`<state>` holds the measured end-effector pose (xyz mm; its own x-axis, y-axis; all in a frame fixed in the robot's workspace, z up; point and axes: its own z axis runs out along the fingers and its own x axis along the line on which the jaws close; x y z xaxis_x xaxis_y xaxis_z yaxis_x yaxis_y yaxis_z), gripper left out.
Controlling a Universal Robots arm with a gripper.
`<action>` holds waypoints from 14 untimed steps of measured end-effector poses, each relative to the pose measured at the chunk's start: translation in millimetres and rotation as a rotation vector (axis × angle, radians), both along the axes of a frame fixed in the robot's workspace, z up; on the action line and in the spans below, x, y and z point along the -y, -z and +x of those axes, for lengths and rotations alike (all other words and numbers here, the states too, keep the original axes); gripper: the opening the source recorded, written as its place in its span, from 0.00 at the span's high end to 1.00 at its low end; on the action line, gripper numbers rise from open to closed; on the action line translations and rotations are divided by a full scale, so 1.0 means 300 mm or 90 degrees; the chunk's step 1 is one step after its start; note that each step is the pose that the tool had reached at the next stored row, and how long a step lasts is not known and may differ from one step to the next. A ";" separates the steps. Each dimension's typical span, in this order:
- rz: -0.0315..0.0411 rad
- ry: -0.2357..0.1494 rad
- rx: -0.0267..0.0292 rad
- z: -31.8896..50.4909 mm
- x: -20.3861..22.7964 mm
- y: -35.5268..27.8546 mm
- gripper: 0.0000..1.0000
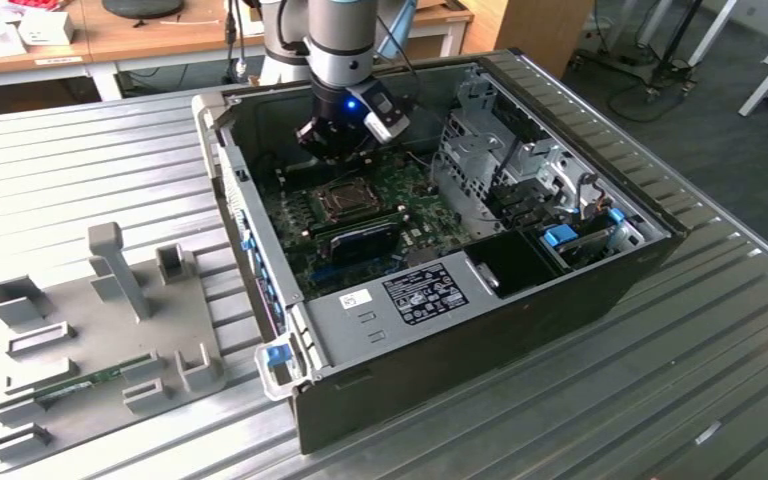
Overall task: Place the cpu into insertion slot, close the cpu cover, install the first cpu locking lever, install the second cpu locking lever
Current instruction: 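Install the first cpu locking lever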
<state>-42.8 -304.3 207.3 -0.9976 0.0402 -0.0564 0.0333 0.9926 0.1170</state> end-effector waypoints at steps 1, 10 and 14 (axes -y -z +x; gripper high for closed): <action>-0.0002 0.001 0.0000 0.000 0.000 0.000 0.90; -0.0015 0.006 0.0001 0.000 0.004 0.002 0.90; -0.0015 0.007 0.0000 0.000 0.006 0.001 0.90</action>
<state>-42.8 -306.2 206.9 -0.9971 0.0504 -0.0565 0.0436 0.9925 0.1146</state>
